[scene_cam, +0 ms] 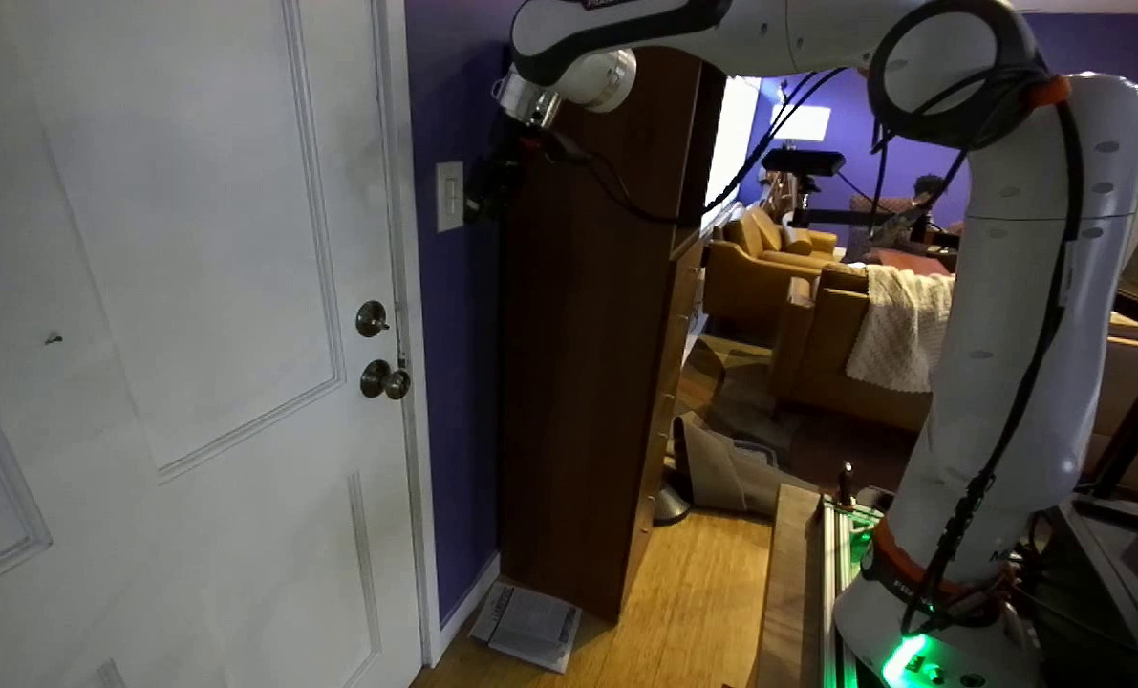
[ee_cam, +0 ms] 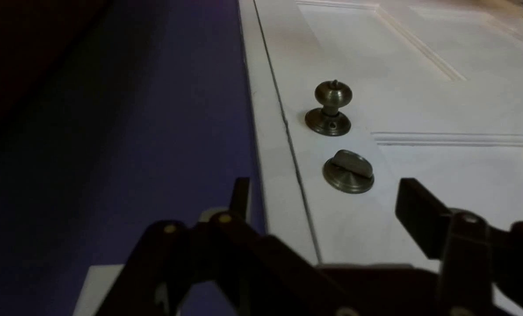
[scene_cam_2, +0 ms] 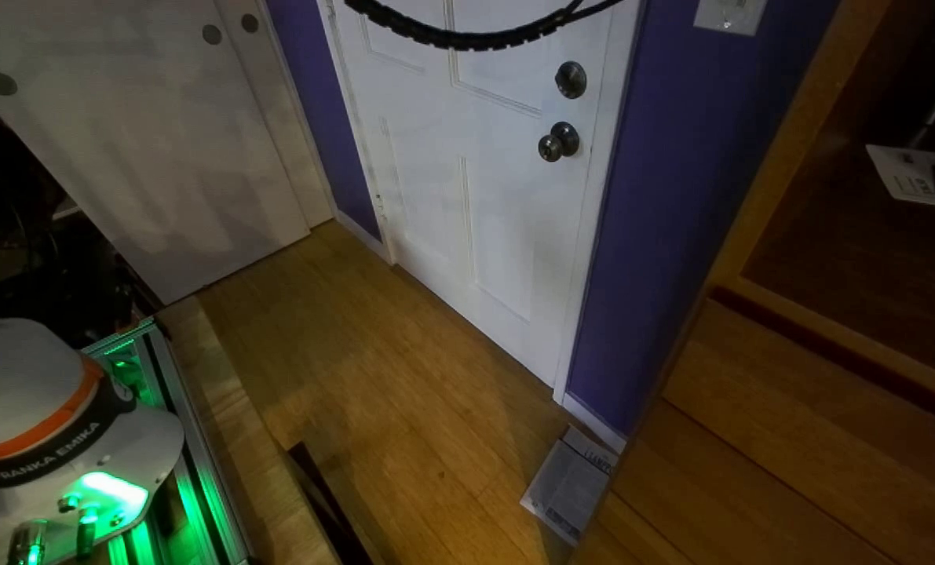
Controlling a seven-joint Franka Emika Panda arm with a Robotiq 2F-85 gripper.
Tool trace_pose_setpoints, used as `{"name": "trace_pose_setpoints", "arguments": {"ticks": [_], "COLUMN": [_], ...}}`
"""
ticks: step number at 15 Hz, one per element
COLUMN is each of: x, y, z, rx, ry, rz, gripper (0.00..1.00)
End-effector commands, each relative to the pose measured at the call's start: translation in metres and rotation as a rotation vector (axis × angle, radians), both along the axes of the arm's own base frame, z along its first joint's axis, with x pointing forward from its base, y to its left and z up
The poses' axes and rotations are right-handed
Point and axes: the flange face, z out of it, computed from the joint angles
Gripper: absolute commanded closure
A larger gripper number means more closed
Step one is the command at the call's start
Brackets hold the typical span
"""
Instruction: Turn off the light
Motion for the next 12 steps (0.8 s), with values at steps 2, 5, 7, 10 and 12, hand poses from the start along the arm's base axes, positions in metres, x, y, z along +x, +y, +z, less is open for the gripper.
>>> {"name": "trace_pose_setpoints", "arguments": {"ticks": [2, 5, 7, 10, 12], "x": [-0.05, -0.065, -0.074, -0.084, -0.087], "y": [0.046, 0.07, 0.086, 0.103, 0.108], "z": [0.002, 0.004, 0.002, -0.001, 0.001], "rx": [-0.055, -0.067, -0.08, -0.078, -0.081], "ry": [0.059, 0.086, 0.116, 0.157, 0.15], "rz": [-0.035, -0.096, -0.131, -0.2, -0.234], "gripper": [0.0, 0.0, 0.0, 0.0, 0.0]}}
